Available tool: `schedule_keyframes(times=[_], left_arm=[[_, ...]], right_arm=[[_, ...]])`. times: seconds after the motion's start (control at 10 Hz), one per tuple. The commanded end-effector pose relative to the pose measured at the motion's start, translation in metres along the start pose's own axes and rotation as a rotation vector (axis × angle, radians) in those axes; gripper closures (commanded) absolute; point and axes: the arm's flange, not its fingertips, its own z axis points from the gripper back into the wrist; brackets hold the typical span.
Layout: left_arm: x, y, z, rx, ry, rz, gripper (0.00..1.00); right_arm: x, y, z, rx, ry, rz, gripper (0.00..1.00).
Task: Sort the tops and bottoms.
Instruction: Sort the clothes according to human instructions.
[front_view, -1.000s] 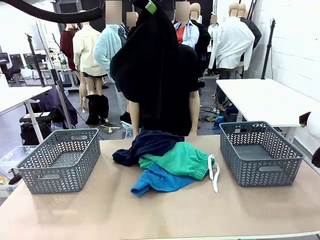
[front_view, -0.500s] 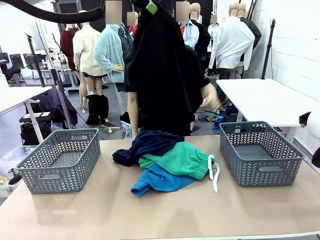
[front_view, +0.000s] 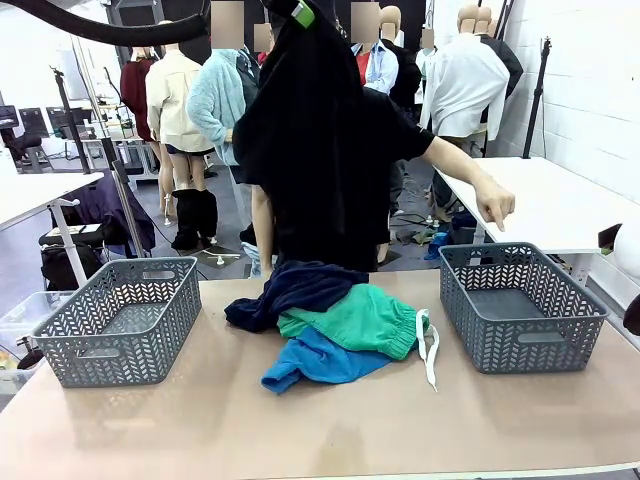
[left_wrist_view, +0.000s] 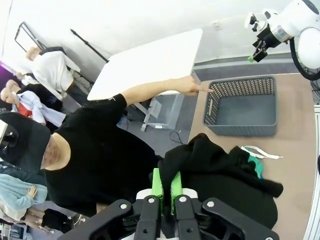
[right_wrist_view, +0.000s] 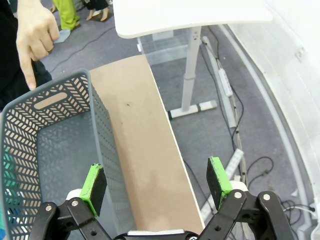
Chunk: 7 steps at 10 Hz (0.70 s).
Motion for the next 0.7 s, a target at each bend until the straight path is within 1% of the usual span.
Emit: schedule_keyframes(times=[0.0, 0.6], left_arm=[[0.0031, 0.0017, 0.0042, 0.009, -0.007, -0.003, 1.0], [0.0031, 0.0017, 0.0042, 0.009, -0.007, -0.003, 1.0]], right_arm=[[0.0001, 0.0014, 0.0009, -0.003, 0.01, 0.004, 0.0], [0.0001, 0.0014, 0.0009, -0.003, 0.01, 0.004, 0.0]])
